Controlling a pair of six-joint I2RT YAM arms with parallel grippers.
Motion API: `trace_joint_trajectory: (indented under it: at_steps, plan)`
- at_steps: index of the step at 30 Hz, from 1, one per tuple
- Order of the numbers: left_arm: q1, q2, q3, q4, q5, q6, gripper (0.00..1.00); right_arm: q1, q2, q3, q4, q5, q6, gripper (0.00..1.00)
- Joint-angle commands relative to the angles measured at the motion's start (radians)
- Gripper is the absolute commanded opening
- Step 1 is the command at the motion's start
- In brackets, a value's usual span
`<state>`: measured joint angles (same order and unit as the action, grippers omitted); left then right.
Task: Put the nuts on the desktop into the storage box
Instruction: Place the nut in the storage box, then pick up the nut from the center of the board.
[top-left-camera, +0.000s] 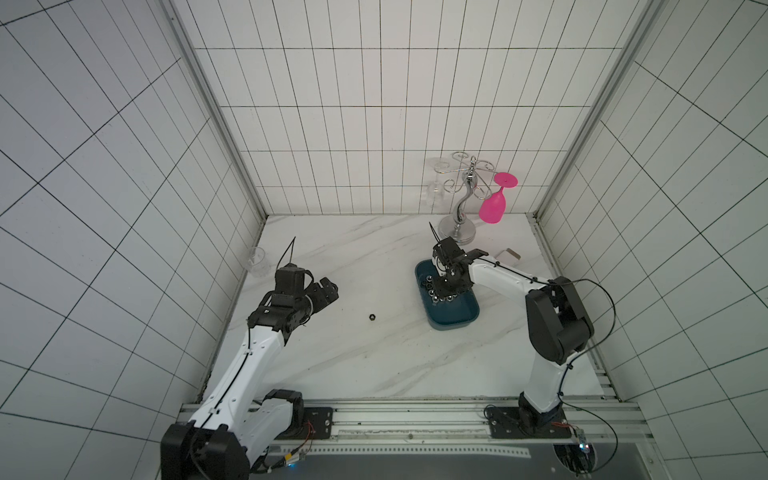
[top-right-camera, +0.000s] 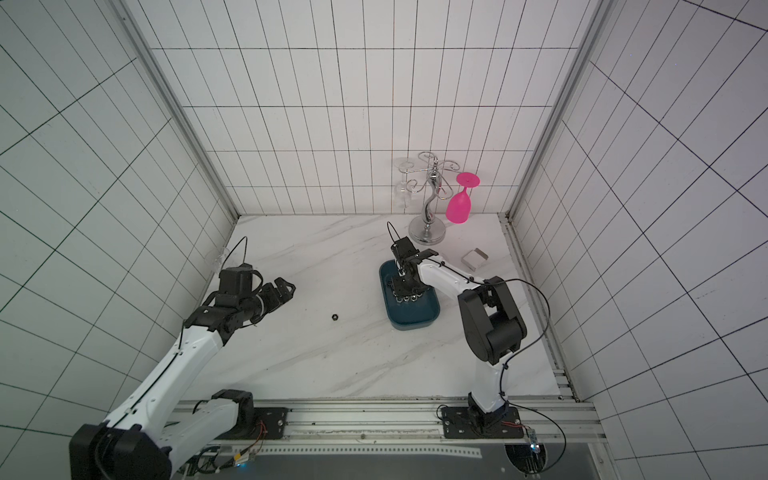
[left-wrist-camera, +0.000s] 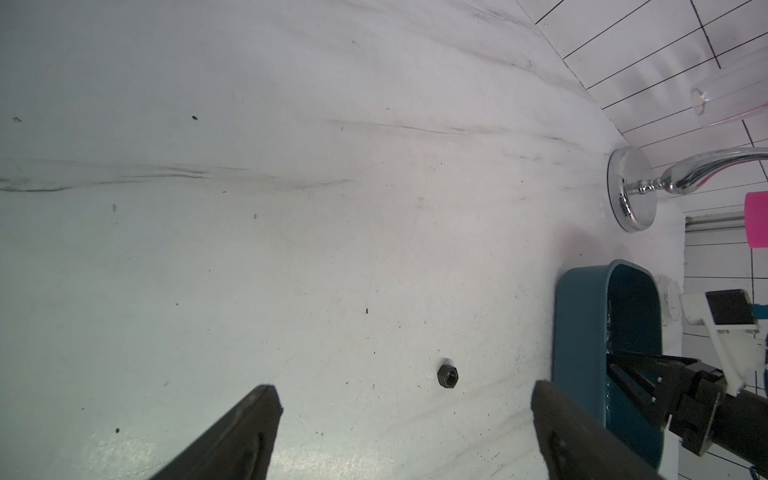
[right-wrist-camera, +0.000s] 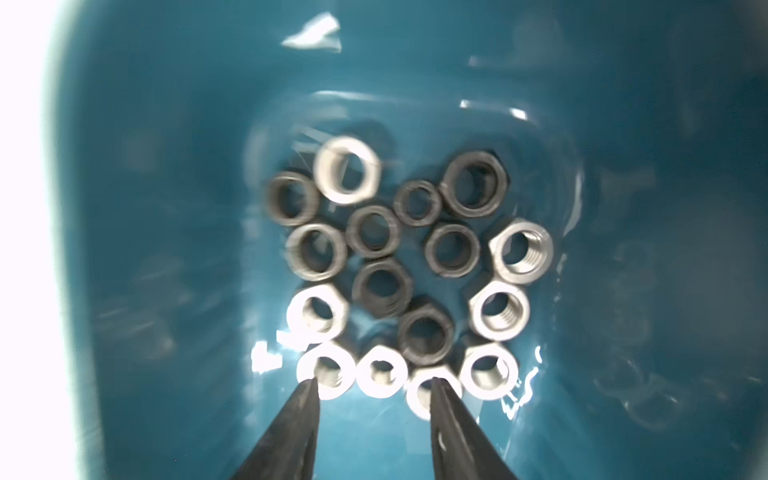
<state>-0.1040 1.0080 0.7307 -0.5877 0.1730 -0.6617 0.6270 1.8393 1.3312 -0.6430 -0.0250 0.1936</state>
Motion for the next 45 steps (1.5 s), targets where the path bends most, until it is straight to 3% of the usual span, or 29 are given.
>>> trace_joint_trajectory:
  at_steps: [1, 7, 13, 20, 35, 41, 43, 45]
  plan:
    - [-0.002, -0.016, 0.023, 0.002, -0.023, 0.014, 0.98, 0.107, -0.048, 0.081, -0.014, -0.010, -0.024, 0.49]
    - [0.001, -0.017, 0.040, -0.010, -0.057, 0.025, 0.98, 0.276, 0.044, 0.223, -0.031, -0.065, -0.016, 0.51]
    - [0.020, -0.044, 0.036, -0.026, -0.068, 0.032, 0.98, 0.381, 0.211, 0.349, -0.085, -0.024, -0.072, 0.52]
    - [0.058, -0.084, 0.018, -0.051, -0.050, 0.056, 0.98, 0.431, 0.344, 0.438, -0.167, -0.028, -0.130, 0.52]
    - [0.101, -0.106, 0.036, -0.111, -0.041, 0.128, 0.98, 0.456, 0.484, 0.593, -0.208, -0.049, -0.113, 0.49]
    - [0.115, -0.108, 0.033, -0.130, -0.047, 0.138, 0.98, 0.456, 0.506, 0.593, -0.212, -0.054, -0.104, 0.43]
    - [0.116, -0.110, 0.033, -0.130, -0.046, 0.140, 0.98, 0.456, 0.507, 0.594, -0.217, -0.055, -0.102, 0.27]
    - [0.117, -0.112, 0.033, -0.130, -0.045, 0.139, 0.98, 0.456, 0.492, 0.588, -0.216, -0.051, -0.096, 0.17]
